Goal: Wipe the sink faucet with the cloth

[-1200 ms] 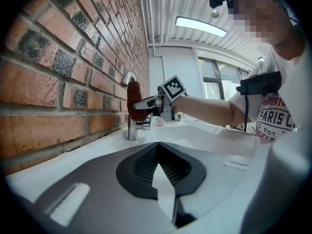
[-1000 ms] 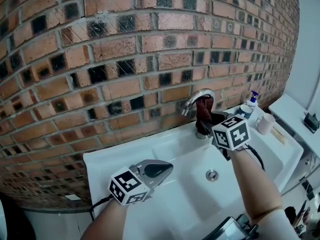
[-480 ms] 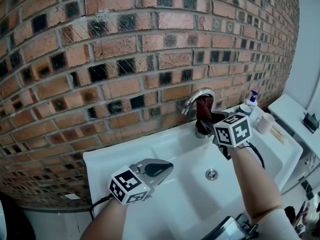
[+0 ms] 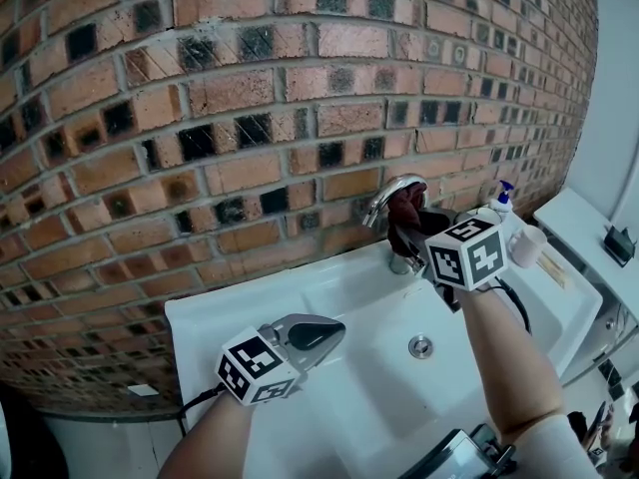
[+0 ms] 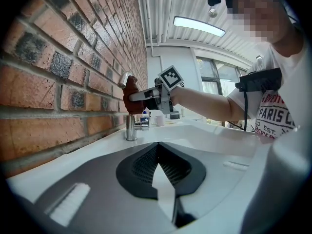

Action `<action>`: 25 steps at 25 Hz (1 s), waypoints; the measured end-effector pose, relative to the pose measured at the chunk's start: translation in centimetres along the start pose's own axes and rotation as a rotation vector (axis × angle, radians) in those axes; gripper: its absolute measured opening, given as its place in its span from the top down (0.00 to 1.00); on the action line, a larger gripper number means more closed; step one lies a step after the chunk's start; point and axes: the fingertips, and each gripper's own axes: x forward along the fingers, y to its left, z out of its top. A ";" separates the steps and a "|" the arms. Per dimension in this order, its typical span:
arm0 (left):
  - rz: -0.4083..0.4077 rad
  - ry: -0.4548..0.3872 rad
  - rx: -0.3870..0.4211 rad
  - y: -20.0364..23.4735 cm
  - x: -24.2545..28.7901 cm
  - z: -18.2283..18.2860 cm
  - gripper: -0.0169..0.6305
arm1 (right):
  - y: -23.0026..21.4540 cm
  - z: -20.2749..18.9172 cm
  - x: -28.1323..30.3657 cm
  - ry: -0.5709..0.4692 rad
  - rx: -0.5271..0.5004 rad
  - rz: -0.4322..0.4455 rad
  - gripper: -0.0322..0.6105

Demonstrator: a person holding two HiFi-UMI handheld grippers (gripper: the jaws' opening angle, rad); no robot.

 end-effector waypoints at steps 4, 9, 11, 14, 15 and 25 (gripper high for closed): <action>0.001 0.001 0.003 0.0 0.0 0.0 0.96 | 2.6 0.7 0.2 -0.003 -0.050 0.049 0.81; 0.002 0.002 0.006 0.1 0.0 0.0 0.96 | 5.4 1.1 0.3 0.002 -0.165 0.071 0.81; 0.002 0.002 0.007 0.1 0.0 0.0 0.96 | 5.8 1.1 0.4 0.006 -0.207 0.058 0.81; 0.001 0.003 0.008 0.0 0.0 -0.1 0.96 | 5.9 0.8 0.4 0.011 -0.225 0.059 0.81; 0.001 0.003 0.008 0.1 0.0 -0.1 0.96 | 5.9 0.8 0.4 0.011 -0.226 0.059 0.81; 0.017 -0.005 -0.043 0.8 -0.2 -0.2 0.96 | 7.1 0.9 -3.1 -0.057 -0.107 0.121 0.81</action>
